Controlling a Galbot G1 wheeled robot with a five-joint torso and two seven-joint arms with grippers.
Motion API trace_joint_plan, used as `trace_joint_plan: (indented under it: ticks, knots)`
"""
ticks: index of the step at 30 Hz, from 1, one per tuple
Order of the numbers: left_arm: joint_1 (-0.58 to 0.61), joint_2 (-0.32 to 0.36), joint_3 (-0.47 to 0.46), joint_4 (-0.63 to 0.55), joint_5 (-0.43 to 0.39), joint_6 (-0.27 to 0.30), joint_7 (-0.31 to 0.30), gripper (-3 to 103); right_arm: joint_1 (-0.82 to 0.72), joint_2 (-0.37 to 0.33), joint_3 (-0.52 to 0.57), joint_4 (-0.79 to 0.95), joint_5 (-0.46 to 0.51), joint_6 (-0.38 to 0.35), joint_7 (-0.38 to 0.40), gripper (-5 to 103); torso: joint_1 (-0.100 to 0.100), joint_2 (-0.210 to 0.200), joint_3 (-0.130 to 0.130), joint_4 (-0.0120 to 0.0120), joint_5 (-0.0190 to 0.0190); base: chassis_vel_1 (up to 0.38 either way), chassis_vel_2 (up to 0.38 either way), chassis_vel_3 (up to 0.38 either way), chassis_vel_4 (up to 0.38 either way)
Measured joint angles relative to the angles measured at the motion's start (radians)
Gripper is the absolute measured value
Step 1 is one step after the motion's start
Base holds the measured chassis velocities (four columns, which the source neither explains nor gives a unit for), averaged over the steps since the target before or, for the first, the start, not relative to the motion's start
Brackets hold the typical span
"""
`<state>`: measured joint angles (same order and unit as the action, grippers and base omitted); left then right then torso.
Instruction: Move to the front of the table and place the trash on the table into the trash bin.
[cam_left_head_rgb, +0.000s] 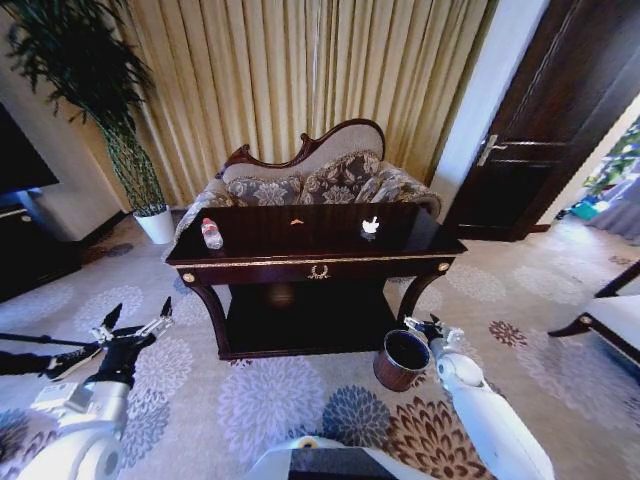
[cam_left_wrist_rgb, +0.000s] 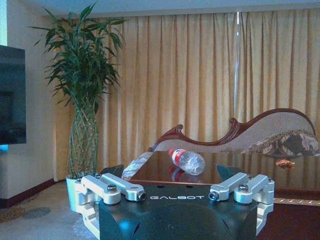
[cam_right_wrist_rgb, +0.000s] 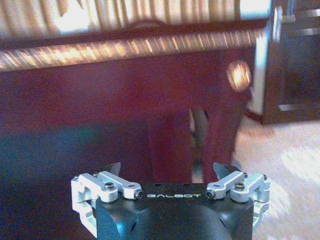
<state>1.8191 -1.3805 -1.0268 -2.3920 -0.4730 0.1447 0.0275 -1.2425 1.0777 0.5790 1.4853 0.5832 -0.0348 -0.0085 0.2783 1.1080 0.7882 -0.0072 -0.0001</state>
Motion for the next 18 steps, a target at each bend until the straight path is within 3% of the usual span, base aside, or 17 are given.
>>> trace_joint_plan:
  ticks: [9,14,18]
  knots:
    - [-0.005,0.001,-0.01,0.017,-0.014,-0.006,-0.002,100,-0.074,-0.009,0.073,0.284,0.026,-0.061,0.033,100,0.0,0.0,0.0,0.0001,0.0,0.0,0.0,0.0,0.0]
    - [-0.007,0.007,-0.021,0.027,-0.038,-0.006,-0.005,100,-0.121,-0.022,0.114,0.48,0.049,-0.156,0.044,100,0.0,0.0,0.0,0.0002,-0.0003,0.0,0.0,0.0,0.0]
    - [-0.013,0.014,-0.022,0.032,-0.044,-0.005,-0.007,100,-0.148,-0.022,0.127,0.539,0.053,-0.177,0.046,100,0.0,0.0,0.0,0.0002,-0.0003,0.0,0.0,0.0,0.0]
